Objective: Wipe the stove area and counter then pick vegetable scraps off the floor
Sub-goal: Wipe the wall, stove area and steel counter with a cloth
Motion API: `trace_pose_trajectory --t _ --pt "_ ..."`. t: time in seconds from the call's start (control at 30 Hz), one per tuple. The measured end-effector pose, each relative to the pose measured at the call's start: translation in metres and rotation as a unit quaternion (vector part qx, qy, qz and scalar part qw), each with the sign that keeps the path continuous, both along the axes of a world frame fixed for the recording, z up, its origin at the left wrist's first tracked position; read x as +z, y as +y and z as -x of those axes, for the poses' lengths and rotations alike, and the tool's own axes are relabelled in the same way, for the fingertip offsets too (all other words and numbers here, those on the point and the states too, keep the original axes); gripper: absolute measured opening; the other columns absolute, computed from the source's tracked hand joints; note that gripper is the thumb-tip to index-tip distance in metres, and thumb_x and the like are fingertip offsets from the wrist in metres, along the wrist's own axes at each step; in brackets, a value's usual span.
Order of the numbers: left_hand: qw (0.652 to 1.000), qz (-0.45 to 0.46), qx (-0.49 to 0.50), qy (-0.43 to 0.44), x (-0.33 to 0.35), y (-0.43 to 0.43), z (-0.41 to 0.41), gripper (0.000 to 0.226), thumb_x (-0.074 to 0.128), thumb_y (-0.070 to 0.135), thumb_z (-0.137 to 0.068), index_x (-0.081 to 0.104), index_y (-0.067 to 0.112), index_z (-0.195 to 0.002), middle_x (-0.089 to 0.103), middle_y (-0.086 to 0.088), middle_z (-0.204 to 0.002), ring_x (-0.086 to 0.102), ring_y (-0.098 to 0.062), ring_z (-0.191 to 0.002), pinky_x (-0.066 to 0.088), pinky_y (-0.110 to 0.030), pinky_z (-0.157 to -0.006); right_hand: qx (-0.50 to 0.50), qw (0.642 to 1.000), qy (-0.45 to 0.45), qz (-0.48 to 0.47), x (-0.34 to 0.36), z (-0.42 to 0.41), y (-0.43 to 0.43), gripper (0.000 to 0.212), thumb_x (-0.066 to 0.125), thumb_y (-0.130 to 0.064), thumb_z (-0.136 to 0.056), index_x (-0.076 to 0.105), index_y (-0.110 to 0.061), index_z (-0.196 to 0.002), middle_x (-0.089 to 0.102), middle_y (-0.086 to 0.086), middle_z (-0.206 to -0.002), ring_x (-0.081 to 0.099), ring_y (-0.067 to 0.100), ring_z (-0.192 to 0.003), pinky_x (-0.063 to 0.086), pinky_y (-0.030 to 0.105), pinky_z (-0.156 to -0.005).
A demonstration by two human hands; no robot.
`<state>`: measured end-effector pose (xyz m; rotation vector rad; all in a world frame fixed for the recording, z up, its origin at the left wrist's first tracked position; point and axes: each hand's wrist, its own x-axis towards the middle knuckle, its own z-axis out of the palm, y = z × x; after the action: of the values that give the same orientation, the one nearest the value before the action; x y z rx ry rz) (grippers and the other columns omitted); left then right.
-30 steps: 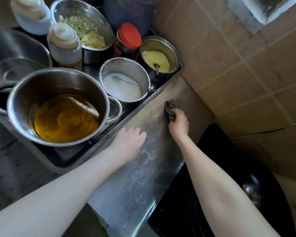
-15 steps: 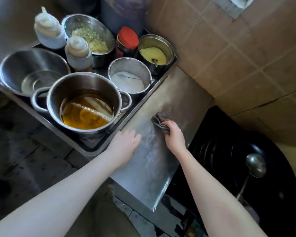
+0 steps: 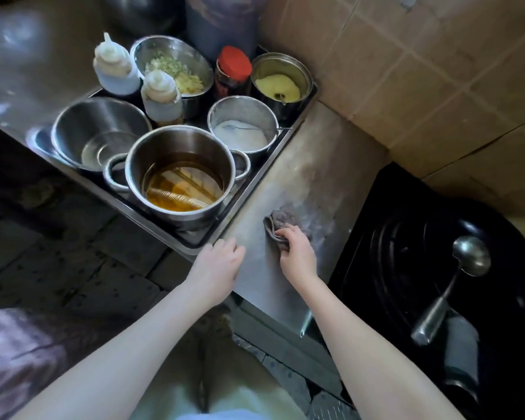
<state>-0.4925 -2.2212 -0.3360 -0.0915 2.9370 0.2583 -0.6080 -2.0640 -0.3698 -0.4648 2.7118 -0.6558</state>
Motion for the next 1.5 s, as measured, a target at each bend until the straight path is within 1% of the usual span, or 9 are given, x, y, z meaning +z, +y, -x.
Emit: trace_pose_trajectory --t 0.13,0.3,0.47,0.7,0.8,0.93,1.1,1.37,1.5 --pt "1.0 0.004 0.003 0.006 0.005 -0.003 -0.003 0.027 0.046 0.015 -0.091 0.047 0.019 -0.117 0.051 -0.002 -0.113 0.051 -0.023 -0.1 0.033 -0.03 -0.074 0.083 0.996 -0.001 -0.025 -0.001 -0.029 0.0 0.043 0.048 0.003 -0.085 0.06 -0.021 -0.119 0.041 -0.001 -0.147 0.028 0.02 -0.141 0.029 0.042 -0.111" --pt "0.999 0.03 -0.013 0.014 0.016 -0.006 0.015 0.029 0.042 0.02 -0.094 0.046 0.018 -0.122 0.051 -0.004 -0.117 0.052 -0.024 -0.103 0.036 -0.031 -0.074 0.11 0.993 -0.034 -0.022 0.002 -0.03 0.01 0.041 0.048 0.0 -0.089 0.057 -0.022 -0.122 0.038 -0.004 -0.149 0.024 0.018 -0.143 0.028 0.046 -0.112" --pt "0.999 0.039 -0.017 0.018 0.02 -0.006 0.039 0.028 0.044 0.02 -0.094 0.049 0.017 -0.121 0.052 -0.005 -0.117 0.053 -0.026 -0.103 0.04 -0.034 -0.076 0.135 0.99 -0.035 0.002 0.009 -0.021 0.019 0.038 0.047 -0.003 -0.09 0.059 -0.02 -0.122 0.042 -0.001 -0.146 0.035 0.018 -0.137 0.033 0.035 -0.109" --pt "0.998 0.025 -0.045 0.03 0.021 0.0 0.062 0.028 0.046 0.02 -0.093 0.051 0.016 -0.121 0.055 -0.005 -0.114 0.054 -0.026 -0.101 0.041 -0.033 -0.076 0.183 0.982 -0.047 -0.012 0.016 -0.016 0.032 0.034 0.046 -0.005 -0.092 0.059 -0.021 -0.119 0.041 -0.002 -0.147 0.033 0.015 -0.138 0.036 0.031 -0.104" --pt "0.998 0.013 -0.06 0.024 0.02 -0.004 0.069 0.029 0.046 0.018 -0.093 0.051 0.015 -0.121 0.054 -0.006 -0.117 0.054 -0.026 -0.102 0.042 -0.032 -0.077 0.144 0.988 -0.046 -0.01 0.017 -0.015 0.039 0.04 0.046 0.003 -0.088 0.059 -0.023 -0.115 0.043 -0.006 -0.144 0.039 0.014 -0.133 0.039 0.03 -0.098" --pt "0.996 -0.004 -0.09 0.017 0.021 -0.017 0.077 0.028 0.044 0.015 -0.094 0.051 0.014 -0.12 0.054 -0.007 -0.116 0.053 -0.026 -0.101 0.043 -0.034 -0.078 0.096 0.995 -0.019 -0.028 0.02 -0.009 0.042 0.036 0.047 0.0 -0.089 0.059 -0.022 -0.115 0.048 -0.005 -0.14 0.047 0.021 -0.125 0.042 0.037 -0.097" --pt "0.992 -0.027 -0.126 -0.006 0.021 -0.032 0.088 0.027 0.045 0.012 -0.093 0.051 0.011 -0.12 0.052 -0.009 -0.117 0.052 -0.027 -0.105 0.047 -0.036 -0.08 0.026 0.999 -0.039 -0.016 0.021 -0.016 0.033 0.04 0.046 0.004 -0.085 0.059 -0.022 -0.112 0.05 -0.004 -0.134 0.048 0.023 -0.12 0.044 0.034 -0.089" --pt "0.979 -0.046 -0.193 -0.039 0.019 -0.033 0.105 0.029 0.045 0.01 -0.094 0.05 0.008 -0.122 0.05 -0.012 -0.119 0.051 -0.029 -0.105 0.046 -0.038 -0.083 -0.087 0.995 -0.052 0.011 0.012 -0.048 0.033 0.044 0.045 0.009 -0.084 0.062 -0.019 -0.114 0.045 -0.003 -0.144 0.039 0.02 -0.134 0.029 0.042 -0.112" --pt "0.977 -0.055 -0.204 -0.034 0.021 -0.03 0.113 0.029 0.043 0.009 -0.093 0.05 0.007 -0.121 0.051 -0.013 -0.117 0.05 -0.03 -0.105 0.044 -0.037 -0.081 -0.106 0.992 -0.061 0.008 0.01 -0.053 0.034 0.045 0.046 0.008 -0.085 0.062 -0.022 -0.114 0.043 -0.004 -0.146 0.036 0.018 -0.136 0.024 0.044 -0.115"
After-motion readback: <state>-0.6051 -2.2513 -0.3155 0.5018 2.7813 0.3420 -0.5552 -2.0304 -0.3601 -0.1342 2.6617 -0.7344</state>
